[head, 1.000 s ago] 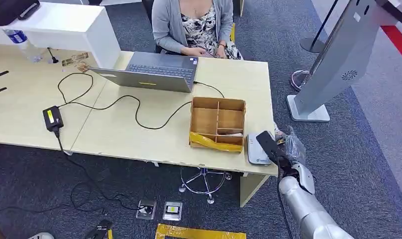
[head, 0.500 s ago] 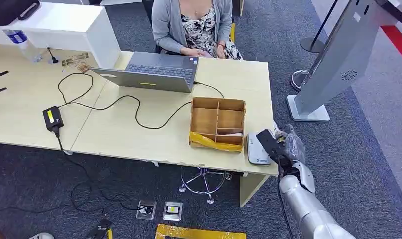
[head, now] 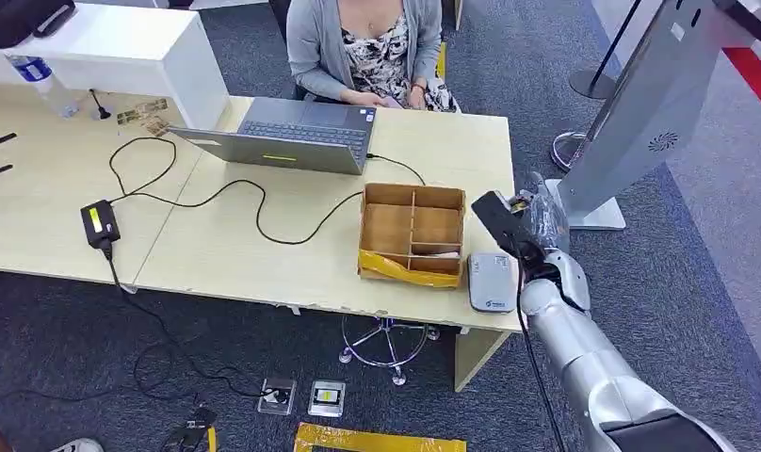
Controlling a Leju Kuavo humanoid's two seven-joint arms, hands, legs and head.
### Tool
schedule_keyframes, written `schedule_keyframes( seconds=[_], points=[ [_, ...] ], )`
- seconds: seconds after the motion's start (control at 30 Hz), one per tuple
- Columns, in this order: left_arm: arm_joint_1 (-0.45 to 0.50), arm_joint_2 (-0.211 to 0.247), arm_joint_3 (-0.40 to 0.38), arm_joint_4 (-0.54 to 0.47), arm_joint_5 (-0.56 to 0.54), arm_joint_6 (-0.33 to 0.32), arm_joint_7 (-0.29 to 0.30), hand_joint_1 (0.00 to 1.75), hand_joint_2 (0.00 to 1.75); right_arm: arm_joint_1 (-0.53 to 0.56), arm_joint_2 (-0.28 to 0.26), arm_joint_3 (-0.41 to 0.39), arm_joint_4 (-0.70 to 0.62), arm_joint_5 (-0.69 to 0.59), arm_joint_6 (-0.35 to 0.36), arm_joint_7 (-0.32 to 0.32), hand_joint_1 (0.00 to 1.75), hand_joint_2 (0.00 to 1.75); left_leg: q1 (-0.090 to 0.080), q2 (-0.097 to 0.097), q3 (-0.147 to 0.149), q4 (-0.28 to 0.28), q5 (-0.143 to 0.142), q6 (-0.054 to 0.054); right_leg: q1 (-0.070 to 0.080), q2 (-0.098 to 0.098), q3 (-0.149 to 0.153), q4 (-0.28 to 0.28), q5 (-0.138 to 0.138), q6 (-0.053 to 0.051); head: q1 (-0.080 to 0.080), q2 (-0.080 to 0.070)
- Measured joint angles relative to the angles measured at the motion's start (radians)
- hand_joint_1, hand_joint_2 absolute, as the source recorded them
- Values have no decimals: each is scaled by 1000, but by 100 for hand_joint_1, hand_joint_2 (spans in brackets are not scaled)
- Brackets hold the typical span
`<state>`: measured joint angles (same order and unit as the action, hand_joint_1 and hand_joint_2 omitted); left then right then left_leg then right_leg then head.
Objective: Pass the card to the sensor for recognition and then transmit it.
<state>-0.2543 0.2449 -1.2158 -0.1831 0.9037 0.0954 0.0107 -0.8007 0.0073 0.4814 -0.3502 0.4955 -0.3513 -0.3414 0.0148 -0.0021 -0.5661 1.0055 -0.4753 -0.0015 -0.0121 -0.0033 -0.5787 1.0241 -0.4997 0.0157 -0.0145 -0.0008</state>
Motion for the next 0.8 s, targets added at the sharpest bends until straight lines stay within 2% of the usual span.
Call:
schedule_keyframes(
  seconds=[0.4,0.8],
  points=[
    [-7,-2,0,0,-13,-14,8,0,0,-48,55,44,-5,32,0,12,175,175,0,0,0,0,0,0,0,0,0,0,0,0,0,0],
    [-48,-10,-9,0,-51,-32,31,0,0,-69,109,75,-5,50,25,59,175,175,0,0,0,0,0,0,0,0,0,0,0,0,0,0]
  ],
)
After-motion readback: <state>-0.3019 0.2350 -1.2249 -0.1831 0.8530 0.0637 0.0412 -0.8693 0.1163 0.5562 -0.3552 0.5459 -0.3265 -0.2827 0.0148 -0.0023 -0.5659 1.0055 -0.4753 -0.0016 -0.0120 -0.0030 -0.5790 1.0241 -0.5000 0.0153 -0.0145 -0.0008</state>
